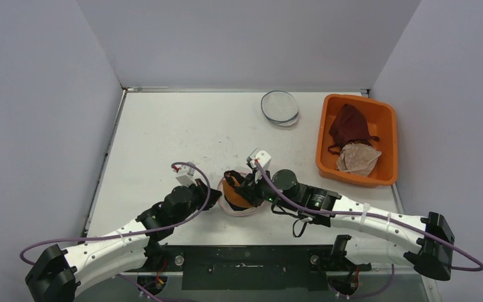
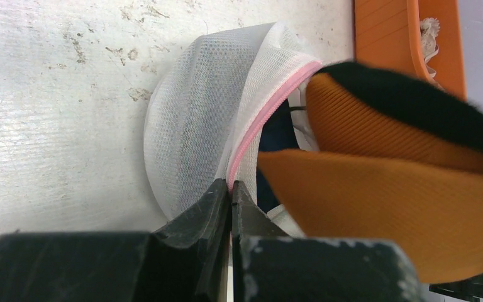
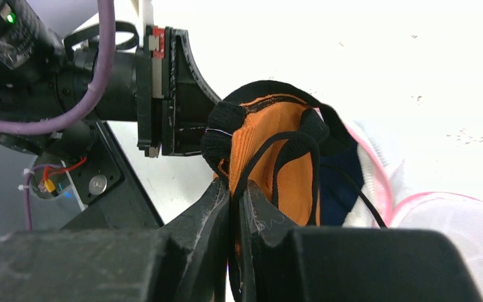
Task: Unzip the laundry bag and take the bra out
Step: Pick up the bra from the laundry bag, then place the bra in the bin.
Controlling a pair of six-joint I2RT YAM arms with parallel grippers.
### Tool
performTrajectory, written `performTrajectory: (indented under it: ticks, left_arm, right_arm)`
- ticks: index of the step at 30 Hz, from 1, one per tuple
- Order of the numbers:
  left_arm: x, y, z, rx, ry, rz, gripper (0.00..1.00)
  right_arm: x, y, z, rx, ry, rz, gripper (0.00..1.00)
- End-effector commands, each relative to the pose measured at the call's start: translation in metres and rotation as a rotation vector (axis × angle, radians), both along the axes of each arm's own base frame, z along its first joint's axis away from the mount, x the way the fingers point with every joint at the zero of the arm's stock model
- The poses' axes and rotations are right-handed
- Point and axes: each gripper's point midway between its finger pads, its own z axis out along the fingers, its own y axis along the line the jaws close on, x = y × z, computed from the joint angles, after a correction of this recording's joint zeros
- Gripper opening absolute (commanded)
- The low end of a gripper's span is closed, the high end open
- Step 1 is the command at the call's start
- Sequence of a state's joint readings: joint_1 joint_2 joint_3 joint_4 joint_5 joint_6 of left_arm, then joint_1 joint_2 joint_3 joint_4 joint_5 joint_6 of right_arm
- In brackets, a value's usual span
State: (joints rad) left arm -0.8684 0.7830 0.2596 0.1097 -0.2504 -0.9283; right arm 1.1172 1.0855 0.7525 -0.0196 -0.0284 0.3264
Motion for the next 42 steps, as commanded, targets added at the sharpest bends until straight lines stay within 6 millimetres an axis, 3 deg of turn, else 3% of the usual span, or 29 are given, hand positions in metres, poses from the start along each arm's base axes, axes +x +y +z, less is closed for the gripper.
performTrajectory:
  ticks: [1, 8, 15, 18, 21, 24, 27, 32, 36, 39, 42]
  left_arm:
    - [0.009, -0.008, 0.029, -0.056, -0.064, 0.003, 0.0]
    - [0.008, -0.006, 0.025, -0.046, -0.053, 0.004, 0.0]
    - [0.007, 0.0, 0.029, -0.056, -0.046, 0.028, 0.03]
    - [0.005, 0.003, 0.032, -0.07, -0.048, 0.037, 0.15]
    - [0.004, 0.005, 0.034, -0.084, -0.045, 0.043, 0.35]
    - [0.001, 0.008, 0.034, -0.087, -0.031, 0.049, 0.52]
    - [-0.003, 0.012, 0.033, -0.083, -0.013, 0.054, 0.64]
    - [-0.005, 0.019, 0.035, -0.093, -0.005, 0.08, 0.81]
    - [-0.005, 0.023, 0.037, -0.108, 0.012, 0.107, 0.93]
    - [-0.005, 0.026, 0.039, -0.119, 0.021, 0.126, 1.0]
    - [-0.005, 0.034, 0.039, -0.122, 0.035, 0.167, 0.96]
  right_arm:
    - [0.011, -0.008, 0.052, 0.096, -0.06, -0.031, 0.05]
    - [0.041, -0.05, 0.109, 0.098, -0.171, -0.182, 0.05]
    - [0.075, -0.114, 0.165, 0.037, -0.315, -0.495, 0.05]
    - [0.092, -0.153, 0.178, -0.019, -0.36, -0.723, 0.05]
    - [0.102, -0.189, 0.191, -0.071, -0.424, -0.93, 0.05]
    - [0.108, -0.214, 0.205, -0.111, -0.465, -1.082, 0.05]
    - [0.113, -0.239, 0.216, -0.187, -0.506, -1.202, 0.05]
    - [0.149, -0.273, 0.203, -0.278, -0.487, -1.33, 0.05]
    - [0.19, -0.294, 0.172, -0.315, -0.408, -1.424, 0.05]
    - [0.221, -0.331, 0.144, -0.253, -0.312, -1.533, 0.05]
    - [0.243, -0.355, 0.121, -0.201, -0.277, -1.604, 0.05]
